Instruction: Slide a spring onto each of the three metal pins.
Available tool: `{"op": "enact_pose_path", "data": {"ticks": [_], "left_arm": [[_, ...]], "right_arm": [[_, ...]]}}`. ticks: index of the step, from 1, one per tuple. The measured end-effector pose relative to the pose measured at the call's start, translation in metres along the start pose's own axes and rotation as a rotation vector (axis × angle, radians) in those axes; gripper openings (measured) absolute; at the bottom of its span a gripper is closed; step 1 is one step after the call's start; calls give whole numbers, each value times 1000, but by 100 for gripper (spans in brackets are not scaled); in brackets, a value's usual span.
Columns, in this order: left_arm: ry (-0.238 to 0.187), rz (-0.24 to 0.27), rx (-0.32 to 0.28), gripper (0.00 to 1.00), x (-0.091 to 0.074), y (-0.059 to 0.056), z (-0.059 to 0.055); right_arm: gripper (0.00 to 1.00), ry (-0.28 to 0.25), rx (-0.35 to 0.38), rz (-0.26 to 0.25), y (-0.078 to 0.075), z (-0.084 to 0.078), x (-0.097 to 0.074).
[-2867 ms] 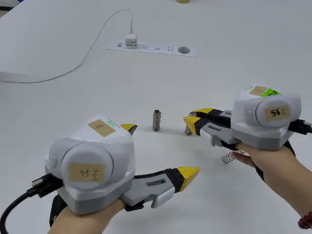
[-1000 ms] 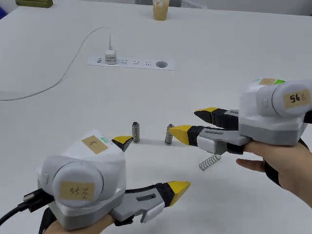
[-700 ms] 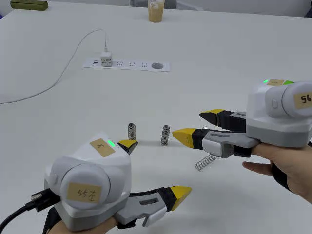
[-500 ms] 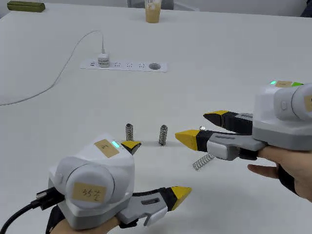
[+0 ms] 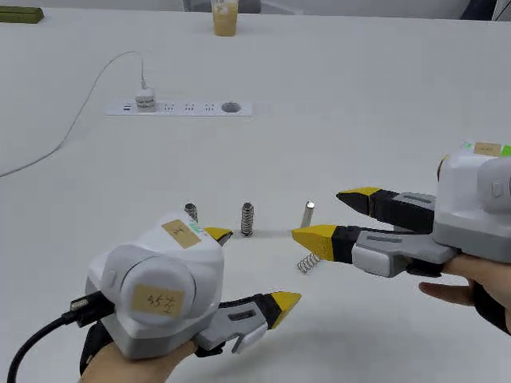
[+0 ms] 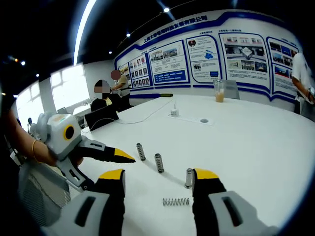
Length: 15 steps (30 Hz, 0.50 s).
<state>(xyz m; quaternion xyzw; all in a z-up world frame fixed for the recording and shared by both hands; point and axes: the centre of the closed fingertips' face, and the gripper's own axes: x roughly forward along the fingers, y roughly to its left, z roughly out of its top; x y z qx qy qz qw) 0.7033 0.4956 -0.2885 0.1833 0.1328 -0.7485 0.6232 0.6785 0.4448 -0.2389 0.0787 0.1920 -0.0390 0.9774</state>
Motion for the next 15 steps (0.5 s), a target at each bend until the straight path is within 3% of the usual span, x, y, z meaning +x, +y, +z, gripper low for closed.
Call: {"op": "enact_pose_path", "data": {"ticks": [15], "left_arm": [[28, -37, 29, 55, 31, -6, -4]], "right_arm": [[59, 7, -26, 19, -8, -14, -24]]}}
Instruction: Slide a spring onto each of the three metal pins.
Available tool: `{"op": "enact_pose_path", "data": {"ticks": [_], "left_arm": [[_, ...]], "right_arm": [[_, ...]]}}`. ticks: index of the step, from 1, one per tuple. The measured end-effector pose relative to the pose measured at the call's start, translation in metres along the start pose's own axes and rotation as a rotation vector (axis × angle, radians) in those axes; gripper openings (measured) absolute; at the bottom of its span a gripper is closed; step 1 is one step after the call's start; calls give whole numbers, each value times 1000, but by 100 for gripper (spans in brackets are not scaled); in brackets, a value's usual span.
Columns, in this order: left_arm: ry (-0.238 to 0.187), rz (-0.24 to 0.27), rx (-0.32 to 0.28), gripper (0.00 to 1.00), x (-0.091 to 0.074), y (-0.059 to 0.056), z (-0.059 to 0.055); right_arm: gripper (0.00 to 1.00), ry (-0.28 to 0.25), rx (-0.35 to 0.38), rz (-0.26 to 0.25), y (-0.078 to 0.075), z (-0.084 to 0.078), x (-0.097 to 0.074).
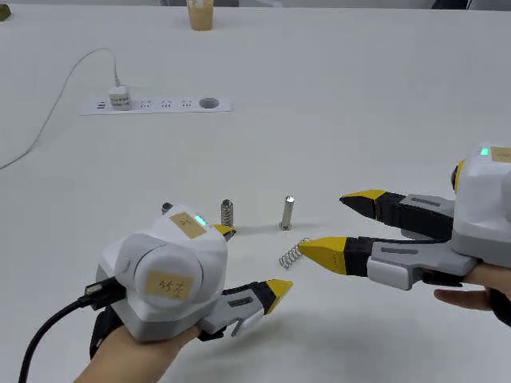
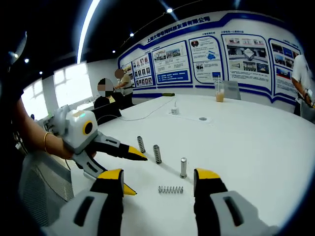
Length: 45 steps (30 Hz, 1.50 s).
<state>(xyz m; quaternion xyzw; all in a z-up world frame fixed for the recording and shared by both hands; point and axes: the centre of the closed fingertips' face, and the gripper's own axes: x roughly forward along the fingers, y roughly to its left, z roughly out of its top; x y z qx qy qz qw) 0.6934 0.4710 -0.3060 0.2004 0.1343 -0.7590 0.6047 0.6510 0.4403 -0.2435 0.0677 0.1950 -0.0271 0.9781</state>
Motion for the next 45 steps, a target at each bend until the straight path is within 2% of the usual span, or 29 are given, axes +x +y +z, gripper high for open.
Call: {"op": "enact_pose_path", "data": {"ticks": [10, 17, 26, 33, 45], "left_arm": [[11, -24, -1, 45, 19, -4, -3], [30, -29, 7, 41, 32, -3, -7], [49, -61, 4, 35, 46, -6, -10], [72, -80, 0, 27, 50, -8, -16], [89, -108, 8, 19, 54, -11, -17]], "right_arm": [[61, -11, -10, 11, -4, -5, -9], [65, 14, -20, 14, -4, -18, -13], [67, 52, -30, 21, 2, -32, -16], [66, 49, -30, 10, 0, -33, -19], [64, 68, -16, -3, -1, -40, -22]]}}
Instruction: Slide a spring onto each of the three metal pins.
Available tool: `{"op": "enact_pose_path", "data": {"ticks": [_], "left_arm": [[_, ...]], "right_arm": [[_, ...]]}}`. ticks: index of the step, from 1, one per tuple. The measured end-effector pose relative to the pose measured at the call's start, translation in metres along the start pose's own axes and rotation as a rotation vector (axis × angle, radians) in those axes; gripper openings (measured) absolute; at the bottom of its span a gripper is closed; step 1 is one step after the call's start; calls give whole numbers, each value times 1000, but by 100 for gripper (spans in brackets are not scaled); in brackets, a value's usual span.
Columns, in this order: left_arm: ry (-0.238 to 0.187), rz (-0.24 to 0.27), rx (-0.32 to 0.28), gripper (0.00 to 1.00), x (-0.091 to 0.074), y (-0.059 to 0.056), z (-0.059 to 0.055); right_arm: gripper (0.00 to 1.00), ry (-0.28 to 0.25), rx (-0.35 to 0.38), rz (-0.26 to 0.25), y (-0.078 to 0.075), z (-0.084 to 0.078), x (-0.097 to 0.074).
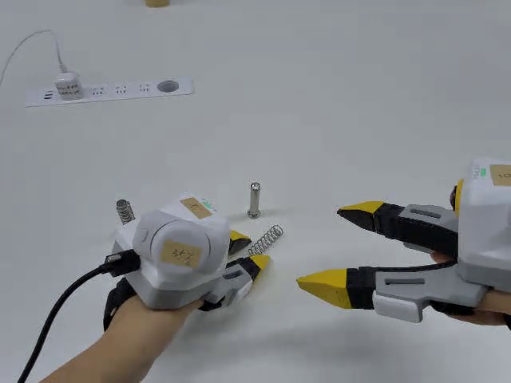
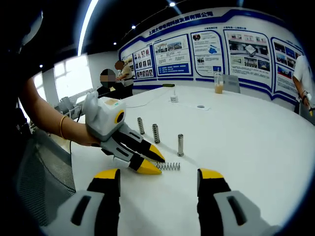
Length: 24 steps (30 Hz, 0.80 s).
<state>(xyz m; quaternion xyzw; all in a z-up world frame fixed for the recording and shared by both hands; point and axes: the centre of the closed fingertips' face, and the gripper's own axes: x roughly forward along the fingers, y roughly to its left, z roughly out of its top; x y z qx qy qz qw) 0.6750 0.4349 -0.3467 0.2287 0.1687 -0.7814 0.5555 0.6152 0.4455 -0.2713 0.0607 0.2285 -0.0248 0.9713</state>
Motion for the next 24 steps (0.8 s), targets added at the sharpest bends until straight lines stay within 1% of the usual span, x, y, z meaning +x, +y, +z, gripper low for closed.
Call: {"op": "enact_pose_path", "data": {"ticks": [4, 9, 12, 19, 24], "left_arm": [[12, 5, 8, 12, 1, 2, 0], [15, 6, 2, 11, 2, 3, 0], [13, -6, -10, 11, 2, 3, 0], [21, -6, -7, 10, -1, 2, -2], [15, -2, 7, 10, -6, 1, 1]], "right_arm": [[64, 5, 4, -8, -2, -1, -1], [64, 2, 12, -14, -4, 1, -1], [65, 3, 25, -17, -5, 1, -1], [64, -14, 87, -34, -10, 4, -2], [62, -35, 125, -44, -13, 9, -4]]}}
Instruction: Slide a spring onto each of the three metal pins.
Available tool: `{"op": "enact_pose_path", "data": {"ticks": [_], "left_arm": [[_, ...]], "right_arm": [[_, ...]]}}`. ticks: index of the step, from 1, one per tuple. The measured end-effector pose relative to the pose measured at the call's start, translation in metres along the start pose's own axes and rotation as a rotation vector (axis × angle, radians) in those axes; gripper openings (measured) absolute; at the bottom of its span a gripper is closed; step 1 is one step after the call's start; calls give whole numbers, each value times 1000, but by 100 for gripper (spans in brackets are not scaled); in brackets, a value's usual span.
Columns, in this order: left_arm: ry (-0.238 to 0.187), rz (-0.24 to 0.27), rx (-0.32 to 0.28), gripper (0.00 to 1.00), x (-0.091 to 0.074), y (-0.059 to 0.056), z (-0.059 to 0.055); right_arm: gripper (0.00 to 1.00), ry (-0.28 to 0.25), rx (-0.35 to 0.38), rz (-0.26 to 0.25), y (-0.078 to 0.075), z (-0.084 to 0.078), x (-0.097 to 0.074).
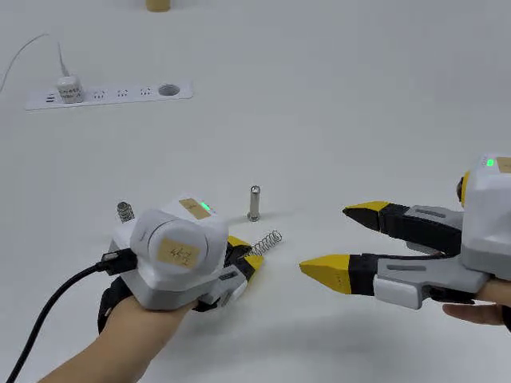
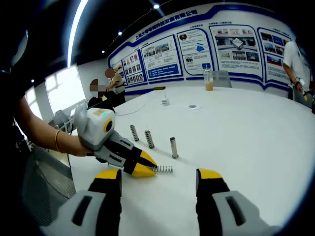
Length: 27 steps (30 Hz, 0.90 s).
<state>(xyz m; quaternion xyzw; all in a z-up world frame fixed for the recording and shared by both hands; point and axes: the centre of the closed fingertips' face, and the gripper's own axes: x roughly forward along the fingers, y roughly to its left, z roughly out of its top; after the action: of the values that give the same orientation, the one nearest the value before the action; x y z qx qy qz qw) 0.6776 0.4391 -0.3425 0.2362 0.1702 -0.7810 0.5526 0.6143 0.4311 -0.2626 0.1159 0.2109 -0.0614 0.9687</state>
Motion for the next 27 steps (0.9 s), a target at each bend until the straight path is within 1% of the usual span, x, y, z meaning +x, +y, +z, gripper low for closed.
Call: {"op": "enact_pose_path", "data": {"ticks": [6, 10, 16, 22, 27], "left_arm": [[-26, 13, 2, 10, -9, 2, 5], [-58, 12, -6, 10, -17, 0, 9], [-102, 16, -7, 10, -29, -3, 15], [-162, 9, -4, 10, -42, -8, 22], [-196, -3, -6, 10, -50, -12, 28]], "right_arm": [[59, -17, 42, -5, 0, 4, -1], [56, -24, 56, -8, 1, 7, 0], [54, -36, 78, 1, 4, 12, 3], [51, -49, 104, 21, 10, 18, 6], [50, -62, 118, 45, 15, 23, 10]]}}
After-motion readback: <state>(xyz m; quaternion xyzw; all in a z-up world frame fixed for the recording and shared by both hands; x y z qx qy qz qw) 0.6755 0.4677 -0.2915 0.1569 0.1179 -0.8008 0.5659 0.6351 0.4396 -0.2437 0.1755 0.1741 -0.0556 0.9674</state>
